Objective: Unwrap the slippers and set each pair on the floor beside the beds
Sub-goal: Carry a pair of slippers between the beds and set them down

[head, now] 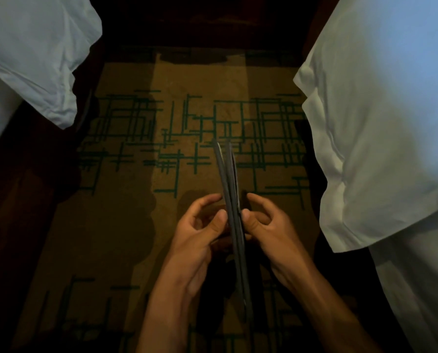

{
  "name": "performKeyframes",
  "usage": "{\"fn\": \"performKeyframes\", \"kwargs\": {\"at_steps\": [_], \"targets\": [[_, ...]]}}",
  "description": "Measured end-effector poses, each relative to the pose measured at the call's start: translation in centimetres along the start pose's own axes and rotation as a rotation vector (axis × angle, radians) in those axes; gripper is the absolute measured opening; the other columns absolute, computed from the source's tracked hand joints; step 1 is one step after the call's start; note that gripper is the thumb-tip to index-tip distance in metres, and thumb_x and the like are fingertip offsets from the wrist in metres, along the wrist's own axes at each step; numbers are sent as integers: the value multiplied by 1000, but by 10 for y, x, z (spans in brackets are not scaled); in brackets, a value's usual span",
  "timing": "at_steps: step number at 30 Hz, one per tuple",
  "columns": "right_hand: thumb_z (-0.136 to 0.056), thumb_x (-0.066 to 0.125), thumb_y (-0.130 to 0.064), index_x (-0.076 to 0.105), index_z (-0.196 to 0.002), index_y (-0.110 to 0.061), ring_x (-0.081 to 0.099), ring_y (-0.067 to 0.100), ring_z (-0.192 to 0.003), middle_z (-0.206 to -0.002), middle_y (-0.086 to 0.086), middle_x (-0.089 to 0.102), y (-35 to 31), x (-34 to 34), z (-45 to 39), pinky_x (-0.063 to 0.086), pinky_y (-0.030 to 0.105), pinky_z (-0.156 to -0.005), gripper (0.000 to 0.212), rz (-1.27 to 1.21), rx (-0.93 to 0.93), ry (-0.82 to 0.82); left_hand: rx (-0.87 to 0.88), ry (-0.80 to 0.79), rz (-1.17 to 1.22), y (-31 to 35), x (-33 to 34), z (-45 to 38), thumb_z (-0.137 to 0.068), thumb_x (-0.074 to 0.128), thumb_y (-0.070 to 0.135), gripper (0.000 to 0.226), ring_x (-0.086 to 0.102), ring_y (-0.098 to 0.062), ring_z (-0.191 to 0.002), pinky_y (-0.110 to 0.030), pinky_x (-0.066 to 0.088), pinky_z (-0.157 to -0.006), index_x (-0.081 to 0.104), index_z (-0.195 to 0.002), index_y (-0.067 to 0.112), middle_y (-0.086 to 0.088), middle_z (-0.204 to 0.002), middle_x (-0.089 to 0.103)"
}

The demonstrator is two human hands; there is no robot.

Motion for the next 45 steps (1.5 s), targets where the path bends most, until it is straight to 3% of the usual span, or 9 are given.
{"fn": "performKeyframes", "kwargs": {"at_steps": [8, 12, 16, 20, 26, 32, 36, 40, 45], "targets": [[-77, 70, -34, 50, -138, -12, 71, 35, -104, -110, 17, 75, 3, 2, 2, 49, 63, -97, 68, -77, 24, -67, -32, -10, -23, 1, 2, 2, -72, 71, 11, 62, 75, -25, -85, -39, 61, -66, 53, -132, 15, -19, -118, 71], [-76, 70, -29, 53, -135, -9, 69, 37, -108, -119, 22, 69, 8, 3, 1, 51, 56, -99, 65, -140, 44, -92, -32, -10, -37, 1, 2, 2, -68, 72, 12, 69, 74, -23, -80, -35, 62, -65, 52, -134, 18, -26, -117, 67], [-77, 70, -22, 55, -131, -6, 69, 38, -107, -117, 22, 70, 11, 5, 0, 55, 47, -91, 58, -226, 72, -113, -28, 12, -2, 2, 1, 2, -64, 70, 7, 76, 74, -17, -71, -23, 56, -54, 49, -136, 17, -16, -96, 72], [-76, 71, -18, 58, -129, -6, 72, 30, -101, -114, 19, 73, 9, -1, -4, 60, 38, -84, 56, -270, 101, -87, -30, 124, 82, 1, -11, 1, -62, 71, 3, 80, 75, -19, -74, -27, 58, -57, 46, -137, 17, -13, -95, 75], [-85, 66, -1, 59, -130, -8, 75, 15, -90, -92, 0, 79, 1, -24, -18, 58, 31, -85, 45, -172, 71, 26, -65, 305, -19, -2, -40, 7, -83, 66, -1, 48, 67, -28, -106, -47, 46, -101, 53, -124, 20, -8, -107, 72], [-89, 59, 6, 60, -126, -8, 74, 7, -77, -85, -4, 78, -11, -43, -38, 58, 18, -65, 39, -95, 5, 103, -26, 297, 63, -7, -53, 16, -90, 56, -5, 19, 75, -16, -79, -27, 61, -71, 61, -105, 6, -7, -86, 77], [-91, 61, -1, 59, -131, -12, 69, 15, -93, -101, -1, 70, -32, -52, -56, 55, 28, -77, 42, 42, -55, 141, -30, 385, 85, -20, -66, 22, -92, 56, -2, 14, 70, -21, -88, -36, 55, -81, 62, -101, 6, -12, -96, 73], [-89, 63, 0, 62, -127, -14, 69, 17, -92, -100, 4, 72, -54, -46, -75, 55, 33, -83, 40, 143, -123, 104, -45, 545, 86, -38, -82, 27, -90, 62, 1, 20, 66, -20, -89, -32, 52, -75, 57, -108, 7, -9, -96, 68], [-86, 68, -3, 64, -126, -15, 68, 17, -88, -98, 11, 71, -59, -32, -102, 56, 30, -80, 41, 373, -193, 71, -92, 742, 72, -64, -88, 35, -89, 65, 1, 11, 65, -20, -86, -31, 51, -66, 58, -96, 8, -9, -89, 65]]}}
Point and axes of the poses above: each hand's wrist, its own z-axis away from the middle knuckle, its own x-axis out of the palm, y = z × x, the point moved 5 cm from there along -z, towards the middle knuckle
